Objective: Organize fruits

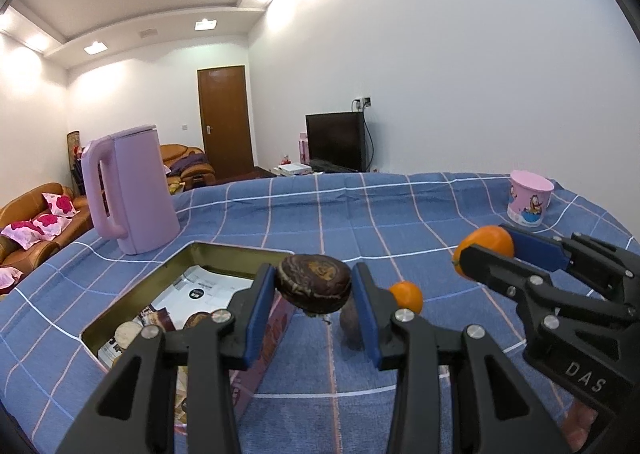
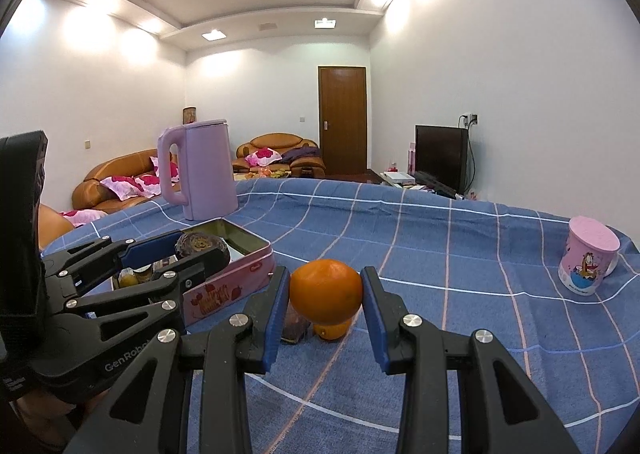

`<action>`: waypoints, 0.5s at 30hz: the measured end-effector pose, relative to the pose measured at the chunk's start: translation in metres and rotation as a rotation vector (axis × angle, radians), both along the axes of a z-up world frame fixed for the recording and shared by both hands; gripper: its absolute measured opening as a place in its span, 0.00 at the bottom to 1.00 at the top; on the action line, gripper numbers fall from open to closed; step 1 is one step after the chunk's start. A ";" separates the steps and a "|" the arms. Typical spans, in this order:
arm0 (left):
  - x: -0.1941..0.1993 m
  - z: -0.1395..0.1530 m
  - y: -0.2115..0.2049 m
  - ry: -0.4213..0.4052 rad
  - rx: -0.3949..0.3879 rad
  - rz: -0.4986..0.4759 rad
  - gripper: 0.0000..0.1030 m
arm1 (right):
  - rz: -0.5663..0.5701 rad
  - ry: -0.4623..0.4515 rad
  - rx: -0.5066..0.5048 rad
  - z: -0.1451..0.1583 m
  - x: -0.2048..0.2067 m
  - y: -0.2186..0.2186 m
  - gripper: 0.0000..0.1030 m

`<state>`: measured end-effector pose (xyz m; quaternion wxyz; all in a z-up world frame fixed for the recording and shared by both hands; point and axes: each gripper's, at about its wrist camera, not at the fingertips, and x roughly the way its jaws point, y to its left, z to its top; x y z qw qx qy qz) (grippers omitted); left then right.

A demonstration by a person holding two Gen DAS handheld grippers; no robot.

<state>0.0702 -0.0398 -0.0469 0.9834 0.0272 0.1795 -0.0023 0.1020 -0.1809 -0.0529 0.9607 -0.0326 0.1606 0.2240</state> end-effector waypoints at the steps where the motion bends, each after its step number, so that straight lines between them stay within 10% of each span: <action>1: -0.001 0.000 0.000 -0.004 0.002 0.002 0.40 | 0.001 -0.004 0.001 0.000 -0.001 0.000 0.37; 15: -0.006 0.002 -0.001 -0.036 0.013 0.008 0.40 | 0.002 -0.033 0.012 0.002 -0.004 -0.002 0.37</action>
